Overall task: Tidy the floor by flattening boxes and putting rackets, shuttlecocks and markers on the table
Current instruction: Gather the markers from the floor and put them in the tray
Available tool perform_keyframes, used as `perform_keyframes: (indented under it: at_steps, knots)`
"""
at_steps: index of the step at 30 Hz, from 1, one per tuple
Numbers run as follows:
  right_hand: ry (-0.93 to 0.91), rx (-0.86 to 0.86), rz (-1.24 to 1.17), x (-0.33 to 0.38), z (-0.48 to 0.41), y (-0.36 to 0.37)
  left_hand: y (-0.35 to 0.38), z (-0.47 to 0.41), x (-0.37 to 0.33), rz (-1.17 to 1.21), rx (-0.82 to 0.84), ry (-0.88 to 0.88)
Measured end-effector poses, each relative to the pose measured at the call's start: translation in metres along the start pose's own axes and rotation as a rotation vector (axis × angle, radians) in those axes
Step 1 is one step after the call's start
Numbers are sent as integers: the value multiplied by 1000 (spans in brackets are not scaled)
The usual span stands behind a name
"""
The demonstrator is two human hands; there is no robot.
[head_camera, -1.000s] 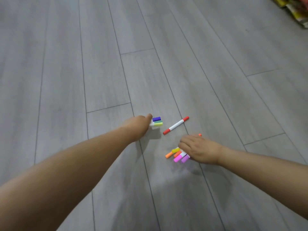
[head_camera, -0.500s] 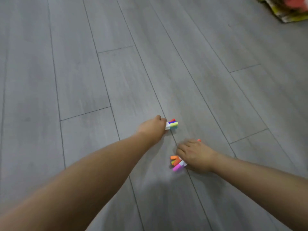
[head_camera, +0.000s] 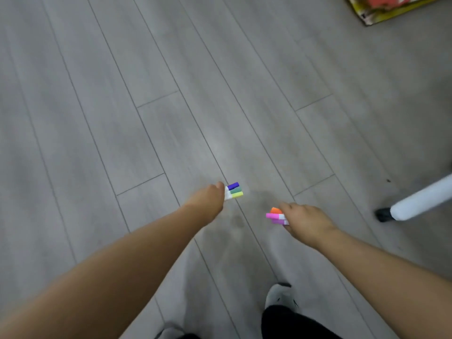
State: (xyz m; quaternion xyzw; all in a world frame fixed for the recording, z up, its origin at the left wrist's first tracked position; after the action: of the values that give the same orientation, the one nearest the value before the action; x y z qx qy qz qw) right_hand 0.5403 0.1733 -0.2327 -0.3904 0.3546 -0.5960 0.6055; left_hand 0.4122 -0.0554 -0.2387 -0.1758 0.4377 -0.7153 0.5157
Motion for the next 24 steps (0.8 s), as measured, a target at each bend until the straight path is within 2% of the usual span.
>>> perform_keyframes:
  at_steps: [7, 14, 19, 24]
  knots:
    - [134, -118, -48, 6, 104, -228, -196, 141, -78, -173, -95, 182]
    - [325, -166, -59, -9, 252, -445, -393, 276, -175, -292, -125, 341]
    - [505, -210, -76, -53, 352, -544, -494, 317, -270, -343, -286, 462]
    - [669, -305, -124, -118, 435, -572, -538, 335, -382, -364, -352, 567]
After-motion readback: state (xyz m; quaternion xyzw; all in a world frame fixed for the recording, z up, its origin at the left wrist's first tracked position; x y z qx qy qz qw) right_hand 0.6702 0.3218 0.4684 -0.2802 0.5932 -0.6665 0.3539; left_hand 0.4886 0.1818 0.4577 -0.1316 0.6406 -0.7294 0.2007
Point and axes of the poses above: each hand's wrist, its own z-axis away from the middle knuckle, its own y-axis out of the palm, x = y × z, the point moved 1 cm from there along -z, towards the middle knuckle, and after that the axes turned 9 degrees about -x, right-handed, at the moved point
